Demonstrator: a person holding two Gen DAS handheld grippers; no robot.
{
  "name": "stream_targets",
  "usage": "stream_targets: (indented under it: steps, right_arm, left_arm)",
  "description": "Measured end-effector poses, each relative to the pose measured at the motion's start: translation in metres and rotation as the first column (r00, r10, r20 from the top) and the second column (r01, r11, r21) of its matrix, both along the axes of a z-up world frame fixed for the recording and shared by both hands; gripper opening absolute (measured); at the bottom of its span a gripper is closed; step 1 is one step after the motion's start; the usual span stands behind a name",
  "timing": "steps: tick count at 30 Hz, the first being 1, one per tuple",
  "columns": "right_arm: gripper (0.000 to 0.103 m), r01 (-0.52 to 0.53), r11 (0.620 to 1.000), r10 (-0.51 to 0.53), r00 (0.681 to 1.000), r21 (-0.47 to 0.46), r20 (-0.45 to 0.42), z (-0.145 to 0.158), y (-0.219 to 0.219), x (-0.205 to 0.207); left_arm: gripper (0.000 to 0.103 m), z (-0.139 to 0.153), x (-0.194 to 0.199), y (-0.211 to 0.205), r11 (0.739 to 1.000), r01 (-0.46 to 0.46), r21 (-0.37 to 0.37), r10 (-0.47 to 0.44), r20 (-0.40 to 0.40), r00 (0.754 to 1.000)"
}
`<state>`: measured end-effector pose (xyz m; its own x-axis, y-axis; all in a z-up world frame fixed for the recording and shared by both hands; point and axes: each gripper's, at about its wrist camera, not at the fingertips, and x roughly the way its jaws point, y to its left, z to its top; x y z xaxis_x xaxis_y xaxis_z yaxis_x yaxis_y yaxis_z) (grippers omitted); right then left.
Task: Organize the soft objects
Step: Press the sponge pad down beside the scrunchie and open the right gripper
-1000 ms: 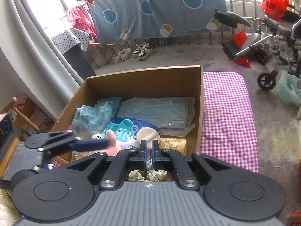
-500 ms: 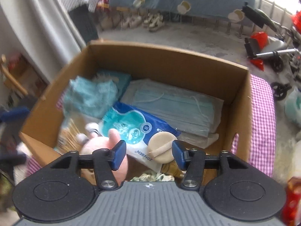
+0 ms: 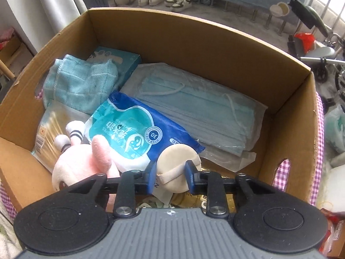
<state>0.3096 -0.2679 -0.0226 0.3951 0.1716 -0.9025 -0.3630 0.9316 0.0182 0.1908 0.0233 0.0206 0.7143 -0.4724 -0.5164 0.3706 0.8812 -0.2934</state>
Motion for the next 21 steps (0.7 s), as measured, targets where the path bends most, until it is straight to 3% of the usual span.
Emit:
stream_targets:
  steps: [4,8,11,15,18,21]
  right_arm:
    - [0.032,-0.038,0.998,0.038,0.999,-0.040,0.011,-0.002,0.006,-0.001]
    - [0.041,-0.065,0.995,0.067,0.997,-0.080,0.032,-0.005,0.011,-0.001]
    - [0.041,-0.059,0.997,0.060,0.998,-0.056,0.027,-0.007,0.006,0.003]
    - [0.025,-0.020,1.000,0.020,0.999,-0.009,0.030,-0.004,-0.003,0.003]
    - [0.012,0.010,1.000,-0.009,0.997,-0.013,0.079,0.006,-0.007,-0.004]
    - [0.006,0.037,0.999,-0.036,0.993,-0.006,0.113,0.019,-0.014,-0.009]
  left_arm:
    - [0.095,-0.002,0.000,-0.002,1.000,0.006,-0.002,-0.006,-0.003,1.000]
    - [0.095,-0.003,0.000,-0.003,1.000,0.013,-0.002,-0.013,-0.007,1.000]
    - [0.095,-0.004,-0.001,-0.005,1.000,0.012,0.002,-0.012,-0.013,1.000]
    - [0.095,-0.005,0.000,-0.005,1.000,0.008,0.003,-0.008,-0.024,1.000]
    - [0.095,-0.005,0.000,-0.006,1.000,0.010,0.003,-0.010,-0.023,1.000]
    - [0.095,-0.004,-0.001,-0.006,1.000,0.016,0.003,-0.016,-0.019,1.000]
